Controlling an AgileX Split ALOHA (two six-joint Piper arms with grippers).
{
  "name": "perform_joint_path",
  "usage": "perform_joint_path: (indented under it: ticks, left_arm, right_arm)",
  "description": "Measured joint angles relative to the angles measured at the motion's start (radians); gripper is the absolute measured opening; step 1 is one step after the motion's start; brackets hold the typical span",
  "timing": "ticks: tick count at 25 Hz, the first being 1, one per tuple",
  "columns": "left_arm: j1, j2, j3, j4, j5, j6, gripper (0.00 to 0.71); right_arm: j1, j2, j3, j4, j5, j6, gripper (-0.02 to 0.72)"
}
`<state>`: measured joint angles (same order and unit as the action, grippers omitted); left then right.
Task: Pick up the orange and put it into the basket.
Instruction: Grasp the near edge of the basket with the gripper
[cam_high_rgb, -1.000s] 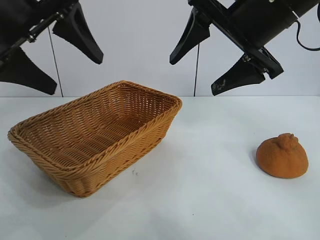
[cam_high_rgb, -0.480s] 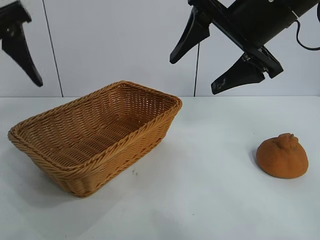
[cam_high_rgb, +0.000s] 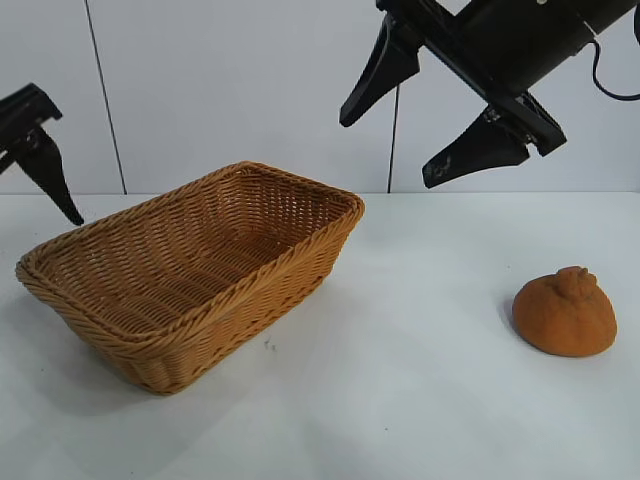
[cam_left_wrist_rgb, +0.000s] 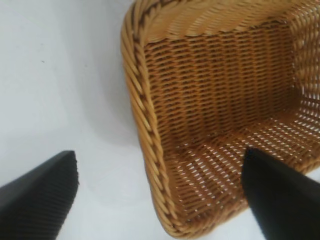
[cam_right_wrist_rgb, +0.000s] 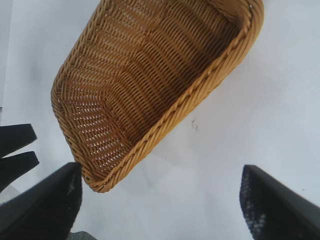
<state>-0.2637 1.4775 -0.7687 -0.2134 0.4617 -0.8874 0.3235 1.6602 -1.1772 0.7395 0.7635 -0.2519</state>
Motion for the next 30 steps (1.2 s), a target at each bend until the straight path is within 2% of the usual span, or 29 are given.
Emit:
perform_joint_path:
  ticks: [7, 13, 18, 20, 23, 28, 29, 30]
  left_arm:
    - [0.000, 0.173, 0.000, -0.017, -0.155, -0.003, 0.630]
    - [0.000, 0.287, 0.000, -0.028, -0.183, -0.003, 0.630]
    - [0.000, 0.298, 0.000, -0.050, -0.191, -0.003, 0.608]
    - [0.000, 0.298, 0.000, -0.051, -0.191, 0.001, 0.557]
    - [0.000, 0.298, 0.000, -0.055, -0.195, 0.021, 0.440]
    - [0.000, 0.298, -0.002, -0.070, -0.219, 0.036, 0.135]
    - [0.000, 0.298, -0.002, -0.080, -0.217, 0.033, 0.087]
    - [0.000, 0.298, -0.002, -0.082, -0.216, 0.037, 0.084]
  right_arm:
    - [0.000, 0.000, 0.000, 0.000, -0.001, 0.000, 0.589]
    - [0.000, 0.000, 0.000, 0.000, -0.006, 0.000, 0.589]
    - [0.000, 0.000, 0.000, 0.000, -0.007, 0.000, 0.589]
    - [0.000, 0.000, 0.000, 0.000, -0.007, 0.000, 0.589]
    - [0.000, 0.000, 0.000, 0.000, -0.007, 0.000, 0.589]
    - [0.000, 0.000, 0.000, 0.000, -0.007, 0.000, 0.589]
    - [0.000, 0.000, 0.000, 0.000, -0.007, 0.000, 0.589]
    - [0.000, 0.000, 0.000, 0.000, -0.007, 0.000, 0.589]
